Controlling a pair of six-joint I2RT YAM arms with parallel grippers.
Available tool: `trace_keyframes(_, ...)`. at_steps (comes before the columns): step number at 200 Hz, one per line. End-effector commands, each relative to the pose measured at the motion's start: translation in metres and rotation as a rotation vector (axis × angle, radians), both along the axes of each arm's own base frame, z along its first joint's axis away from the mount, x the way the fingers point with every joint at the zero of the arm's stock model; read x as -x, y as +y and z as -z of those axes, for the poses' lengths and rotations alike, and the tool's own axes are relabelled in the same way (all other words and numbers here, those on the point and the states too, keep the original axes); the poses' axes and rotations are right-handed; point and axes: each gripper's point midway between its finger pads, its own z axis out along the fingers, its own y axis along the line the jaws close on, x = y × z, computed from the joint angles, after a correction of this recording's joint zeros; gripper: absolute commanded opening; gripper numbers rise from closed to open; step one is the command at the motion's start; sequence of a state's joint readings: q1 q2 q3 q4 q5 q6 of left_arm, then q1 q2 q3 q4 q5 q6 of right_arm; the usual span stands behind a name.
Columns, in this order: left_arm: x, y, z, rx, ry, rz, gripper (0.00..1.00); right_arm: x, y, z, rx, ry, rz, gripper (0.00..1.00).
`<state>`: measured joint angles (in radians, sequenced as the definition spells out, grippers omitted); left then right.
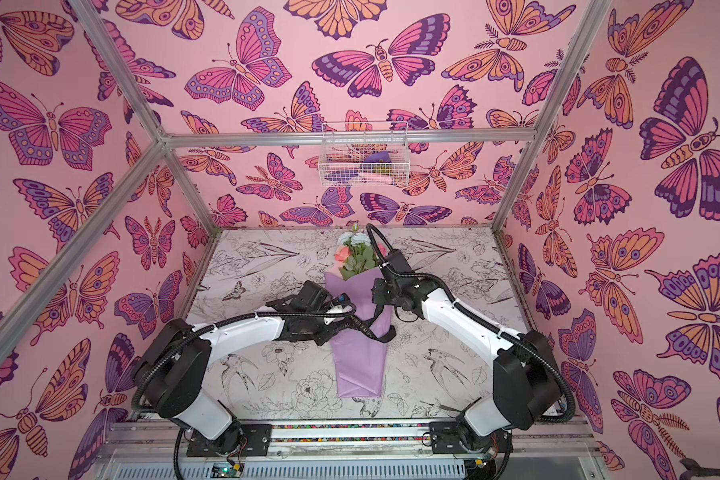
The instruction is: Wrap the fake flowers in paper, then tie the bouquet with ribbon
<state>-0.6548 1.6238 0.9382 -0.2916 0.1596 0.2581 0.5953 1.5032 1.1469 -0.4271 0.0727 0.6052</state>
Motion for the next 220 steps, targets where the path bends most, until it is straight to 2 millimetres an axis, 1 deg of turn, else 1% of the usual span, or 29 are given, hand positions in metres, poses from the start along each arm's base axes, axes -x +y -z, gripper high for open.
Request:
trace_keyframes(1,0.001,0.004,0.000,-0.018,0.014,-0.012,0.15,-0.002,0.003,-0.004,-0.026,-0.010,0.004,0.00)
trace_keyframes(11,0.001,0.003,0.000,-0.018,0.013,-0.011,0.14,-0.002,0.002,-0.003,-0.025,-0.009,0.005,0.00)
trace_keyframes(37,0.001,0.002,0.003,-0.023,0.025,-0.009,0.17,-0.002,0.003,-0.002,-0.025,-0.006,0.002,0.00)
trace_keyframes(48,0.001,0.002,0.004,-0.028,0.034,-0.005,0.20,-0.001,0.003,-0.001,-0.023,-0.003,0.002,0.00)
trace_keyframes(59,0.001,0.001,0.006,-0.032,0.043,-0.002,0.25,-0.002,0.004,-0.001,-0.024,-0.002,0.002,0.00)
trace_keyframes(75,0.000,-0.001,0.009,-0.036,0.061,0.002,0.27,-0.002,0.004,0.000,-0.024,0.002,0.001,0.00)
trace_keyframes(101,0.000,-0.004,0.013,-0.048,0.081,0.008,0.22,-0.003,0.004,0.000,-0.021,0.006,0.002,0.00)
trace_keyframes(112,0.000,-0.004,0.013,-0.054,0.082,0.008,0.17,-0.003,0.004,0.000,-0.018,0.005,0.004,0.00)
trace_keyframes(115,0.000,-0.004,0.012,-0.055,0.081,0.006,0.13,-0.003,0.003,0.000,-0.016,0.007,0.003,0.00)
trace_keyframes(125,0.000,-0.003,0.010,-0.057,0.074,0.003,0.06,-0.003,0.002,-0.001,-0.009,0.003,0.006,0.00)
trace_keyframes(139,-0.002,0.000,0.004,-0.056,0.054,-0.012,0.01,-0.003,-0.004,-0.002,0.017,-0.004,0.017,0.00)
trace_keyframes(183,-0.001,0.013,-0.026,-0.021,-0.014,-0.102,0.00,-0.003,-0.033,-0.014,0.145,-0.048,0.068,0.00)
trace_keyframes(202,0.001,0.019,-0.035,-0.005,-0.030,-0.142,0.00,-0.001,-0.046,-0.019,0.186,-0.073,0.094,0.00)
trace_keyframes(220,0.003,0.028,-0.038,-0.004,-0.044,-0.194,0.00,0.002,-0.056,-0.024,0.217,-0.094,0.113,0.00)
